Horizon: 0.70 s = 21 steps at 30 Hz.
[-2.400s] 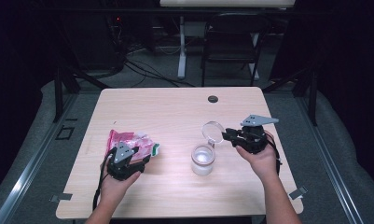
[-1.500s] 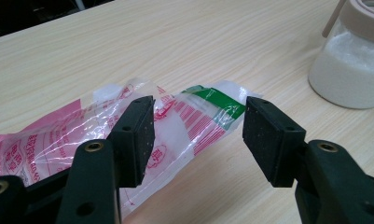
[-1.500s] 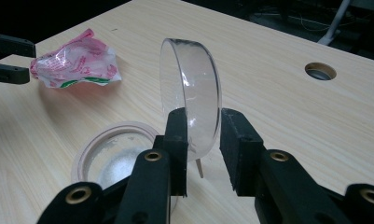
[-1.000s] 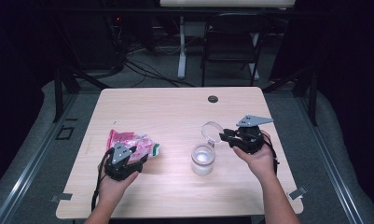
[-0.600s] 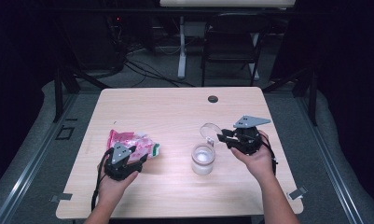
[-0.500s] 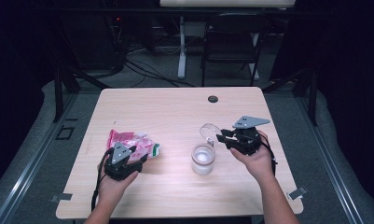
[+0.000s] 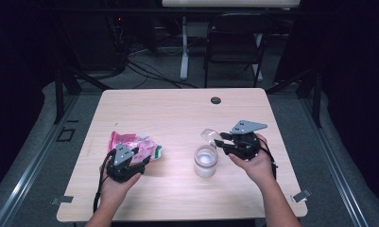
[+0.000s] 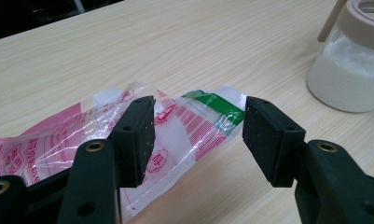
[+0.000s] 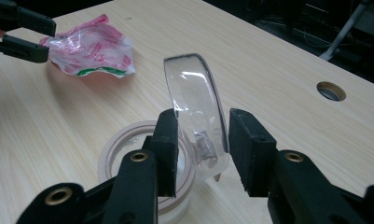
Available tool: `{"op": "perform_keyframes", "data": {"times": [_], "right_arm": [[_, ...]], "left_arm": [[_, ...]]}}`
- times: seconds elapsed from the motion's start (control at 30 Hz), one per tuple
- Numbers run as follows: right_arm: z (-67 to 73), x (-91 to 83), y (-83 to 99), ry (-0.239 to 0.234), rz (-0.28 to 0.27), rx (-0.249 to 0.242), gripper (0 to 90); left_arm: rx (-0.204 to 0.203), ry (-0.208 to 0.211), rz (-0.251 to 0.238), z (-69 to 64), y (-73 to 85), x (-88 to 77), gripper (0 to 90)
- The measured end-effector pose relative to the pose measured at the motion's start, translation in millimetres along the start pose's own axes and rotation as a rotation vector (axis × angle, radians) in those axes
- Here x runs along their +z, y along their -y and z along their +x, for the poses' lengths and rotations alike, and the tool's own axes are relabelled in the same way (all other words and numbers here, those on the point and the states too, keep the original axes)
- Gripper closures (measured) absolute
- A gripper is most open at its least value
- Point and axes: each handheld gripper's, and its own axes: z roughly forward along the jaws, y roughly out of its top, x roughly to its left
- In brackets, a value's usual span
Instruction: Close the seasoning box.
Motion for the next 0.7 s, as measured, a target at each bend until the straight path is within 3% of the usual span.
{"op": "perform_keyframes", "data": {"times": [0.43, 0.7], "right_arm": [[29.8, 11.4, 1.0, -0.012, 0.013, -0.096, 49.5], [40.5, 19.7, 3.0, -0.048, 0.029, -0.120, 46.0]], "left_arm": [[0.014, 0.011, -0.008, -2.6, -5.2, 6.7, 44.2], [0.012, 0.015, -0.007, -1.0, -5.5, 9.0, 44.1]]}}
